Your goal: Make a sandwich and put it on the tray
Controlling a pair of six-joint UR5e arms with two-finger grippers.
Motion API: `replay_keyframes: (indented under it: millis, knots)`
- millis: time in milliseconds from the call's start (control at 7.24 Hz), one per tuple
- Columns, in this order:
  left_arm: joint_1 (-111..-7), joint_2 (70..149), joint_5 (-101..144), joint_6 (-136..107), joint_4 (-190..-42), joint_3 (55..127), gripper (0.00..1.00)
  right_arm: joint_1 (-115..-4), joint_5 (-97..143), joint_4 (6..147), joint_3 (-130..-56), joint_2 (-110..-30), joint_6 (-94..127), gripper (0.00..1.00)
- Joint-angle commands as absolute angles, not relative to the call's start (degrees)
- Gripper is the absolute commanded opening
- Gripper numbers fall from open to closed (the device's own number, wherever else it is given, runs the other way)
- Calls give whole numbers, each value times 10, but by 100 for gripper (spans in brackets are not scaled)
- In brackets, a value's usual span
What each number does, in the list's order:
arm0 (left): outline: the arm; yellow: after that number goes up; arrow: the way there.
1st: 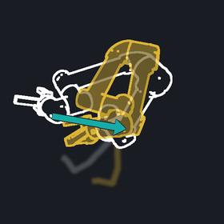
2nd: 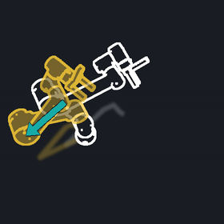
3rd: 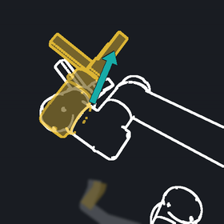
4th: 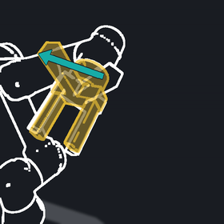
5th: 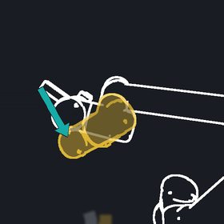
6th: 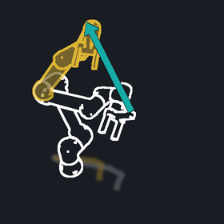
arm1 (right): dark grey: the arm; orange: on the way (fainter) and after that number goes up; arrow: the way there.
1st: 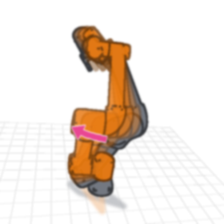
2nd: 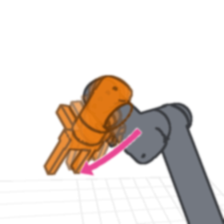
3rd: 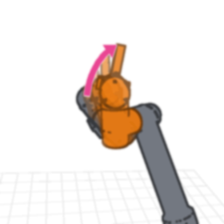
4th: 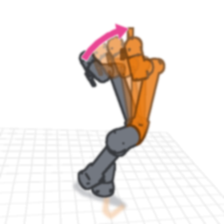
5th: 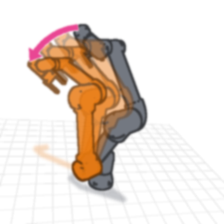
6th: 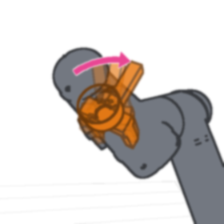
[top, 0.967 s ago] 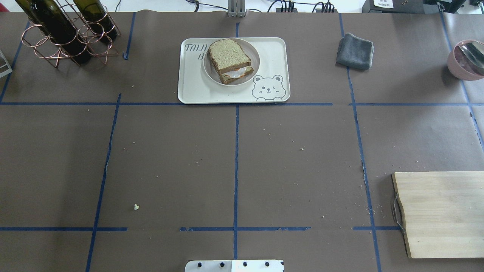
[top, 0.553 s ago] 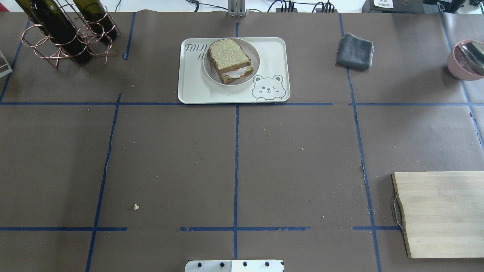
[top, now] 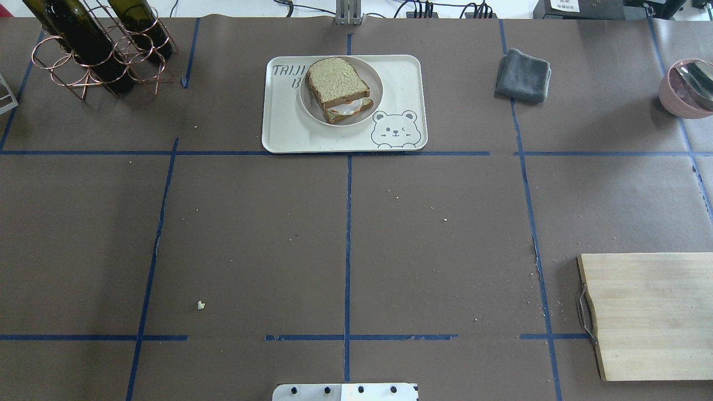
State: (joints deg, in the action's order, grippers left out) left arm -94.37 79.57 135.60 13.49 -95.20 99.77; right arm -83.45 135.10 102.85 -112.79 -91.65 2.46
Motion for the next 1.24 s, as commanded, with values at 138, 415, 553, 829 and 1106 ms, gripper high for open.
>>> replay_keyframes:
  millis: [138,415,553,829,1106]
  knots:
    - [-947,809,1353,134,-906,1033,100,-825,1353,1017,-1125,-918,20,100]
    - [-942,822,1352,129,-859,1042,100,-826,1353,999,-1117,-934,19,100]
    - [-933,823,1354,128,-862,1038,100,-826,1355,998,-1119,-945,17,100]
    - [-925,830,1355,117,-867,1038,100,-831,1354,998,-1122,-972,-37,100]
    - [-918,839,1354,91,-867,1049,100,-834,1356,998,-1132,-975,-27,100]
